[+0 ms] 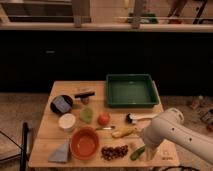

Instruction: Place pepper in red bowl

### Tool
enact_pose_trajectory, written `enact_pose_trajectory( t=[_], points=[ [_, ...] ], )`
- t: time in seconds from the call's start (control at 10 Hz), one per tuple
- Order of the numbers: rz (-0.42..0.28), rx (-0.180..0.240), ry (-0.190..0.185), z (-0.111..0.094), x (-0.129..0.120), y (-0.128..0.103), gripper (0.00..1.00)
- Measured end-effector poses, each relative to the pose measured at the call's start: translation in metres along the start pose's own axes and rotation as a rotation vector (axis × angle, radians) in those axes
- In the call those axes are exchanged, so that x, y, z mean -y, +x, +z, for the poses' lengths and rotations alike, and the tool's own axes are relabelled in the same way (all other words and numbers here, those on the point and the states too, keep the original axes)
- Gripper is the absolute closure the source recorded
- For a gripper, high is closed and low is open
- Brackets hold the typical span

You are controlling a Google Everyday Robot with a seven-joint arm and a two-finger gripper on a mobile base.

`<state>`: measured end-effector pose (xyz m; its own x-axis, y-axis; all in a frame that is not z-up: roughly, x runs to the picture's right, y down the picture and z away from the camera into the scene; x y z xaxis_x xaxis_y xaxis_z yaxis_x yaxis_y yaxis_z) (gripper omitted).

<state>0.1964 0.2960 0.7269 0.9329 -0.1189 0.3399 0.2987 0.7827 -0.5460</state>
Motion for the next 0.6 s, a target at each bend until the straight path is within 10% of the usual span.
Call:
enact_pose_trajectory(
  t=[0.6],
  points=[
    [0.0,0.055,-0.016,0.025,-0.001,0.004,0.21]
  ],
)
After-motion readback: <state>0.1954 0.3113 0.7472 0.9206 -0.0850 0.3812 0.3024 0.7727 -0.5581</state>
